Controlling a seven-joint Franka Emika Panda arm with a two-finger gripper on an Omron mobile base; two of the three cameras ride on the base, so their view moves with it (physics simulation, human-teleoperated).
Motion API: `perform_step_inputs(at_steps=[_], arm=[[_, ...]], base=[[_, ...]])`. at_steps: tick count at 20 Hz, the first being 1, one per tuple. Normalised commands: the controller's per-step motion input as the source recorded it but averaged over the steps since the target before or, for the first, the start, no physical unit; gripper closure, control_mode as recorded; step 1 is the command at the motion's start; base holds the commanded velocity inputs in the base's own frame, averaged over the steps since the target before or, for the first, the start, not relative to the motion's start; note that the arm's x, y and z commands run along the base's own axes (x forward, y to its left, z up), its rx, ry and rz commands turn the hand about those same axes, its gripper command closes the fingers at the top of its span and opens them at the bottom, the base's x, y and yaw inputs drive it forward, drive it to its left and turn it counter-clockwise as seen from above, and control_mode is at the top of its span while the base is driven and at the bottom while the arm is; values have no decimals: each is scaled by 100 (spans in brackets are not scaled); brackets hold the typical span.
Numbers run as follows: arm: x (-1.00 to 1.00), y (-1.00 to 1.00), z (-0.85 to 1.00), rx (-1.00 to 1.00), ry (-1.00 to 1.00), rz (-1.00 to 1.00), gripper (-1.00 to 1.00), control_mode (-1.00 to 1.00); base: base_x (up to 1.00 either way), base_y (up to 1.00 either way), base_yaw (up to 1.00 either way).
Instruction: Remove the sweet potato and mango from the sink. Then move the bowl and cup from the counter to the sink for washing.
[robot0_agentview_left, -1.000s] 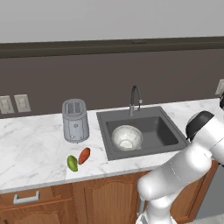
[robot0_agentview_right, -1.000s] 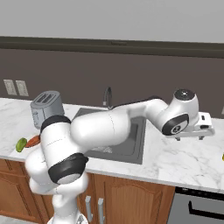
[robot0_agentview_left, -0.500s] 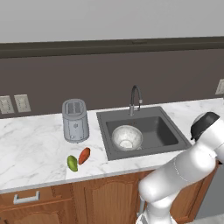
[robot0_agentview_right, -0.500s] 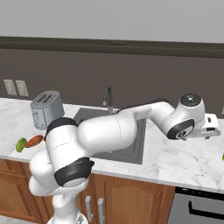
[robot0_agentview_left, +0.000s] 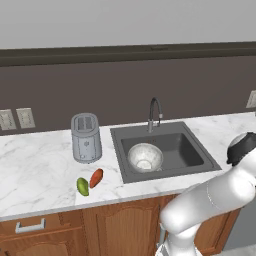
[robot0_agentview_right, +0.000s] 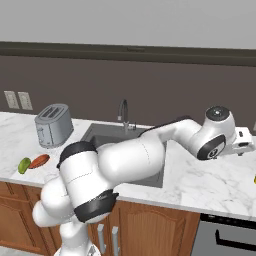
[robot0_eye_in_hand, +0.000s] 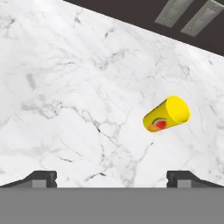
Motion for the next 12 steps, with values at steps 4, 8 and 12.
perform_step_inputs(at_steps=[4, 8, 12], arm=[[3, -12, 0, 0, 10, 0, -100, -100], [4, -13, 0, -2, 16, 0, -100, -100], [9, -13, 0, -4, 18, 0, -100, -100]], base=[[0, 0, 0], [0, 0, 0], [0, 0, 0]])
